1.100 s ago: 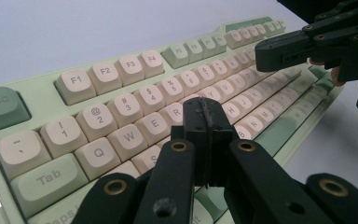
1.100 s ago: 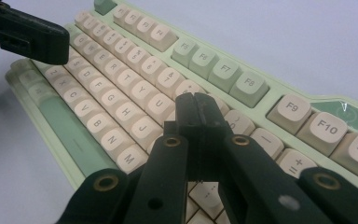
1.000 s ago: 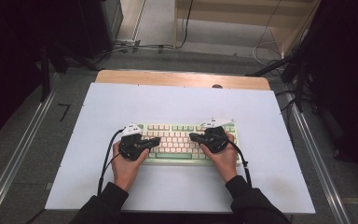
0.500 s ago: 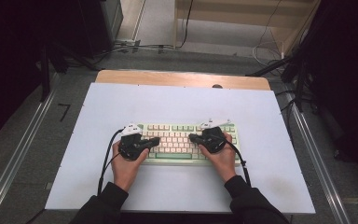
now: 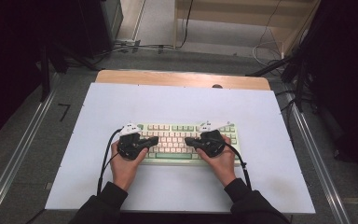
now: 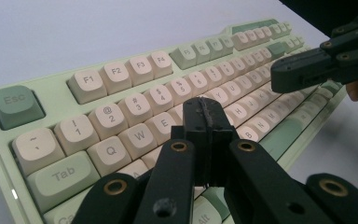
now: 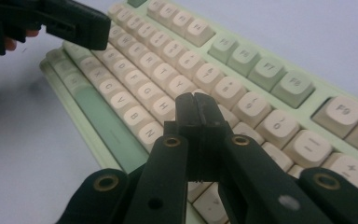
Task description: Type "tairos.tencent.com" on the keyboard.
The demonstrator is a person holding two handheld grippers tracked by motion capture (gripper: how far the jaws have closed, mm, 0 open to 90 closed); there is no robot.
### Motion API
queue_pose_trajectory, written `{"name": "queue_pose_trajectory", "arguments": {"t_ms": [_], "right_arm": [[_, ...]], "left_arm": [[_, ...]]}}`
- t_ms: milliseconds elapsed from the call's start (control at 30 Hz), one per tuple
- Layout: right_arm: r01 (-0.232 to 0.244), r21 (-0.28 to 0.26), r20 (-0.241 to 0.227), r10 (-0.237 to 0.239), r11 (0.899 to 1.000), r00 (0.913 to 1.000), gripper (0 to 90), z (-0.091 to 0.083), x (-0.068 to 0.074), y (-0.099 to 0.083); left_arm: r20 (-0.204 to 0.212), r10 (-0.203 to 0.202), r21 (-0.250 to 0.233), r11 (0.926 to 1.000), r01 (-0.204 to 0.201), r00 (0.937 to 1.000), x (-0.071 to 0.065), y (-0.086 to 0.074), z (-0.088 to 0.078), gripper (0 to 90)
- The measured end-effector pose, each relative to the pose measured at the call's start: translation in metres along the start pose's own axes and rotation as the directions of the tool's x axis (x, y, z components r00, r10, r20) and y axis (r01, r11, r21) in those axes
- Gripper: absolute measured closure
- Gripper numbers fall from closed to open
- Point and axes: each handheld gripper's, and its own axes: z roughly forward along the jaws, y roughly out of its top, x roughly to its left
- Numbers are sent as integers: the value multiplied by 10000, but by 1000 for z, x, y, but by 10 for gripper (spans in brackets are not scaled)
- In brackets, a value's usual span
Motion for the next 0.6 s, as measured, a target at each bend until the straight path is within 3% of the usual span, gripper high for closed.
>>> {"name": "queue_pose_trajectory", "arguments": {"t_ms": [300,600], "right_arm": [[216,385,-187,-209,9990,9996,877,7,9,-5],[273,409,-173,-266,9988,9995,877,7,9,-6]], "left_arm": [[0,-41,-22,10000,41,10000,0,0,0,900],[-5,-32,5,10000,32,10000,0,0,0,900]]}}
